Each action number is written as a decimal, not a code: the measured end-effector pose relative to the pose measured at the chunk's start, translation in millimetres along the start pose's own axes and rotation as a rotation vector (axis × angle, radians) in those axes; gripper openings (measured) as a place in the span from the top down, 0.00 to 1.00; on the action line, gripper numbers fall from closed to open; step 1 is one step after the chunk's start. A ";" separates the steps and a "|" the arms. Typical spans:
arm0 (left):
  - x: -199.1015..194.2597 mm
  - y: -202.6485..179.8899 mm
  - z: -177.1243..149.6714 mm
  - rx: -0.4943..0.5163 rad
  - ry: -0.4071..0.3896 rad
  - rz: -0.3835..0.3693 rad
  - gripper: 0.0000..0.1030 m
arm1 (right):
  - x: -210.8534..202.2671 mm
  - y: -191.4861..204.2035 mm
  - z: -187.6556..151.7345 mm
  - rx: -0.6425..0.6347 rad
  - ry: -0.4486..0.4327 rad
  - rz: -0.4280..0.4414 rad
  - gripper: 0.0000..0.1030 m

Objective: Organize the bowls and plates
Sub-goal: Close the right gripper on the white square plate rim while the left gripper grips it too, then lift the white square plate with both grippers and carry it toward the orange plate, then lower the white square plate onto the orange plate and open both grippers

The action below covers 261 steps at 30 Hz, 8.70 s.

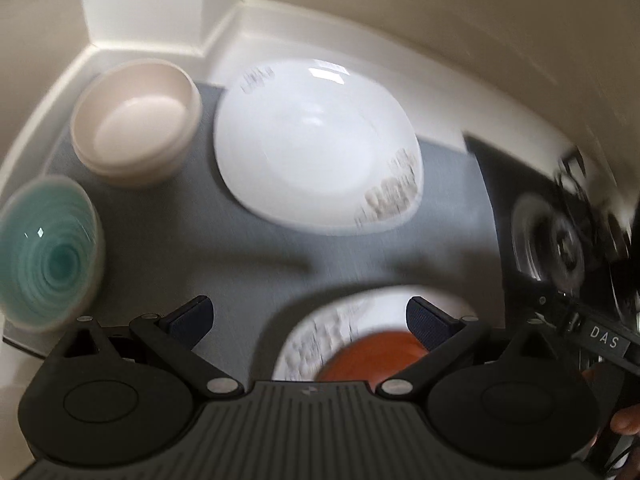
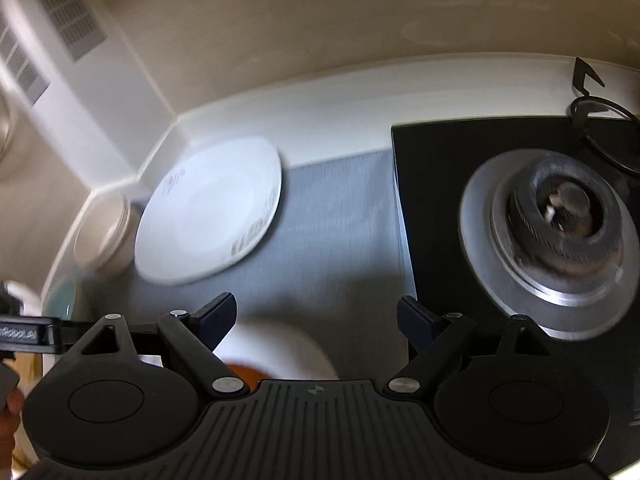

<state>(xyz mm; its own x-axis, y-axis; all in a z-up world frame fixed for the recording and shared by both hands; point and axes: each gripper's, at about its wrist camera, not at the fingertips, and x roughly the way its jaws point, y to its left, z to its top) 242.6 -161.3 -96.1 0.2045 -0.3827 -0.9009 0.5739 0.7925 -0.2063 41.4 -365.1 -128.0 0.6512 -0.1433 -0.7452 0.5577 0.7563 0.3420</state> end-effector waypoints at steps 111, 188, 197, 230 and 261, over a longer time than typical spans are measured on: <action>-7.6 -20.4 3.8 0.041 0.009 -0.134 0.74 | 5.4 -41.7 -8.4 0.192 -0.053 0.031 0.85; -32.8 16.3 -123.4 0.199 -0.005 -0.104 0.60 | -37.1 10.6 -132.4 -0.182 -0.155 -0.093 0.71; -19.5 24.3 -136.0 0.164 0.081 -0.122 0.25 | -40.5 1.8 -128.1 -0.119 -0.121 -0.044 0.62; 8.0 47.1 -71.7 -0.086 0.083 -0.137 0.50 | -1.8 -13.1 -111.6 0.095 0.150 0.220 0.59; 68.0 22.2 80.1 -0.150 -0.037 -0.047 0.50 | 99.4 -6.6 10.9 0.148 0.028 0.157 0.58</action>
<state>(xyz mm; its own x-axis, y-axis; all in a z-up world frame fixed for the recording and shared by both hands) 332.8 -207.7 -131.4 0.2107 -0.4356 -0.8751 0.4594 0.8343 -0.3047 108.0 -391.2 -198.0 0.7224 -0.0120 -0.6913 0.5216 0.6658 0.5335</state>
